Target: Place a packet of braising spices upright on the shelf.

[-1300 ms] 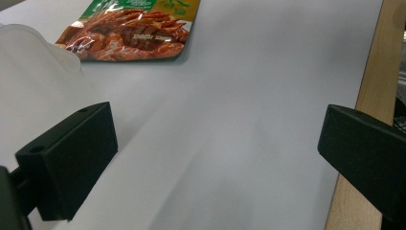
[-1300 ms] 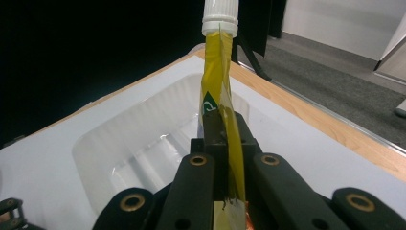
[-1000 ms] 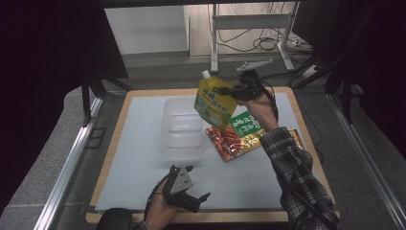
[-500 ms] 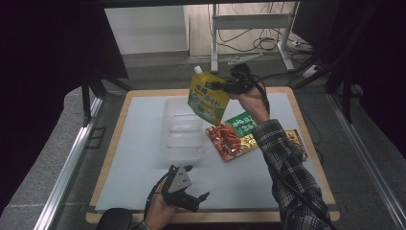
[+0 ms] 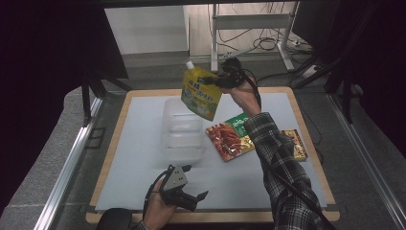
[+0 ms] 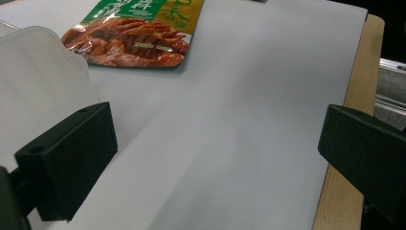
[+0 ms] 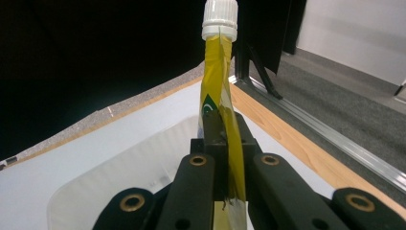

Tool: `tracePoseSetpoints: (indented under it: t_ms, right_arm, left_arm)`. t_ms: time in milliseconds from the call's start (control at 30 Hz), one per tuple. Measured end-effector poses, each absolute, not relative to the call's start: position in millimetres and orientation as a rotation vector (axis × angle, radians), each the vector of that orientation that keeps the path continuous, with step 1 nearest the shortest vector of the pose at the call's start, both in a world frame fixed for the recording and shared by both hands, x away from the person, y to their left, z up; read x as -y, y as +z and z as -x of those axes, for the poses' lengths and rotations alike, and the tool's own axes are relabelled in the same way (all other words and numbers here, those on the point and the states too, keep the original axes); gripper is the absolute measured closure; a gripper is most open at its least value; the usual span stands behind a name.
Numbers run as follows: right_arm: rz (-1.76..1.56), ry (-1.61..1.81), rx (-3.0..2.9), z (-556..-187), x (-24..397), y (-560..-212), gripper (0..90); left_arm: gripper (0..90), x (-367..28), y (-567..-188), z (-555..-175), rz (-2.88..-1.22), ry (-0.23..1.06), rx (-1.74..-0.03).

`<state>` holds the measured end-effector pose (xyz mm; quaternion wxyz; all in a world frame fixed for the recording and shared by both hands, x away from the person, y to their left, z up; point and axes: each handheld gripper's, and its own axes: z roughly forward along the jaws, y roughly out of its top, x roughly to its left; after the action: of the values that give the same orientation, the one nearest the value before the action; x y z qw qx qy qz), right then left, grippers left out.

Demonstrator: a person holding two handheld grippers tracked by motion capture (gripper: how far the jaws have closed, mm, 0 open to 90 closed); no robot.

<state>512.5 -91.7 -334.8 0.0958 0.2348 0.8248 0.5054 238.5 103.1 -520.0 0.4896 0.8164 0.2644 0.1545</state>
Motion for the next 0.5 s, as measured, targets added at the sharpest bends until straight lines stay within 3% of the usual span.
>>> tracePoseSetpoints:
  t_ms: [500]
  right_arm:
    - [-0.653,1.495,-2.464,-526,56,-340,88.9]
  left_arm:
    - [0.0,-102,-520,-238,-1.986,0.368,-0.635]
